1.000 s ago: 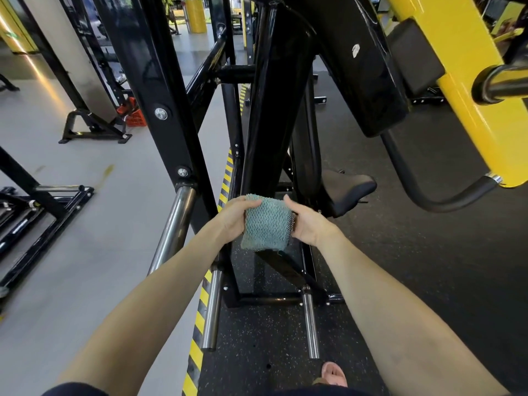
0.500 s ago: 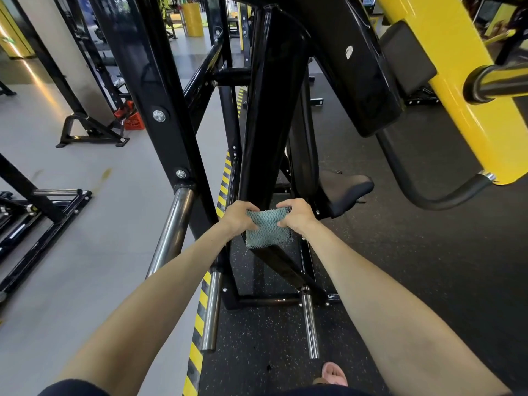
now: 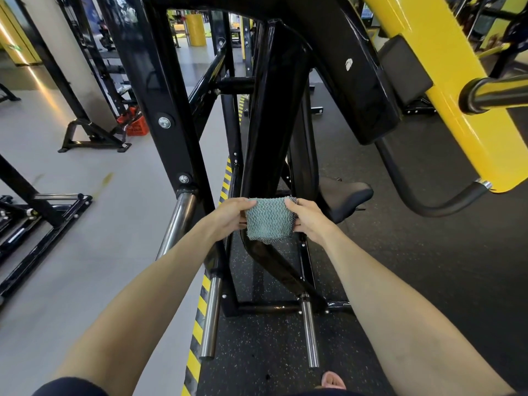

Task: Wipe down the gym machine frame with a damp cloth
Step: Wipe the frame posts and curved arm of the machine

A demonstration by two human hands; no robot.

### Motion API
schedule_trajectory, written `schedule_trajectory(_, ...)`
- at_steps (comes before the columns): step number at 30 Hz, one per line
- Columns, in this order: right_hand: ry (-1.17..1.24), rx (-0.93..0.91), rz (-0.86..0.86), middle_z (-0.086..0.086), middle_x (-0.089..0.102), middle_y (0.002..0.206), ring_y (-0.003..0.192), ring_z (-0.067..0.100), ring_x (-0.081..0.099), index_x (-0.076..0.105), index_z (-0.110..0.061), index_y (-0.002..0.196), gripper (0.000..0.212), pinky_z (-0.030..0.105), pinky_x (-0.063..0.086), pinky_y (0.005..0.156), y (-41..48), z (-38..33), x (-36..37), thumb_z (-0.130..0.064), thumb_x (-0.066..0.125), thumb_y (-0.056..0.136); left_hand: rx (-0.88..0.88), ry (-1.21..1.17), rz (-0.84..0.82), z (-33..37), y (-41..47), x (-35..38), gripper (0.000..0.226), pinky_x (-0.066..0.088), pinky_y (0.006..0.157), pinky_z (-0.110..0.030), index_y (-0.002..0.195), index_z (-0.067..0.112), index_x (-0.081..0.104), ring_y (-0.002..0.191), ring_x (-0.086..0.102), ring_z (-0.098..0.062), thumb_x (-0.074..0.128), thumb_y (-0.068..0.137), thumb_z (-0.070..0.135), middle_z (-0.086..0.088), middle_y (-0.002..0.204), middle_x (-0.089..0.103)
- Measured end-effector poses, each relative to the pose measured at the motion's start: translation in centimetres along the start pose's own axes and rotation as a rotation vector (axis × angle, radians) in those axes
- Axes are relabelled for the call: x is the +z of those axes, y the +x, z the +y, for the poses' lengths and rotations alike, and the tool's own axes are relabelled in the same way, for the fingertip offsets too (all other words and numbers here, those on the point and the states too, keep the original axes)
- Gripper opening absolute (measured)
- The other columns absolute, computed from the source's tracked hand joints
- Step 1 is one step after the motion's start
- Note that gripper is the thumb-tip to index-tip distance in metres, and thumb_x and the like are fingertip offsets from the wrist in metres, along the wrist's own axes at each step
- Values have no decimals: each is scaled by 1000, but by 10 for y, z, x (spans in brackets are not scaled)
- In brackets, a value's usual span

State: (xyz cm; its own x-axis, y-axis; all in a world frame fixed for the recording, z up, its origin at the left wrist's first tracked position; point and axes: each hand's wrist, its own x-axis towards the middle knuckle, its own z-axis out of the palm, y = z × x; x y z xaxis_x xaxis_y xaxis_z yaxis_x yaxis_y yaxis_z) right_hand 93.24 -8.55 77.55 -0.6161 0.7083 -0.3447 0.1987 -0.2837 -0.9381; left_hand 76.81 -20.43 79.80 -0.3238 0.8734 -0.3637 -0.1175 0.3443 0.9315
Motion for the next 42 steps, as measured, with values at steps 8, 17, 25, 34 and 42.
schedule_trajectory(8,6,36,64,10,58,120,106,30,62,50,-25,124,33,42,57,71,-3,1,3,-22,62,94,-60,-154,75,-9,4,9,41,55,77,-40,127,14,45,106,60,-25,62,91,6,-13,121,56)
schedule_trajectory(17,-686,-182,67,9,55,130,120,24,52,57,-14,130,66,30,43,101,6,10,13,3,79,70,189,813,182,-19,19,13,56,31,109,-22,121,8,64,126,44,-24,78,70,-9,-15,136,37)
schedule_trajectory(25,-481,-124,152,0,66,88,88,14,58,70,-13,100,17,25,41,75,2,9,1,-14,73,83,109,514,215,-12,11,9,14,43,83,-20,98,6,70,111,44,-12,68,86,13,0,116,48)
schedule_trajectory(34,224,55,-154,4,67,103,88,16,64,58,-9,125,34,27,52,68,4,9,5,2,49,95,-47,-655,59,-17,7,27,32,52,84,-39,125,6,53,110,59,-26,53,96,19,-13,124,60)
schedule_trajectory(42,-52,16,-136,3,62,114,116,18,50,61,-20,110,36,31,37,97,11,3,6,6,42,94,-91,-593,-128,-14,2,46,33,44,98,-48,125,8,55,116,56,-29,51,95,19,-14,126,59)
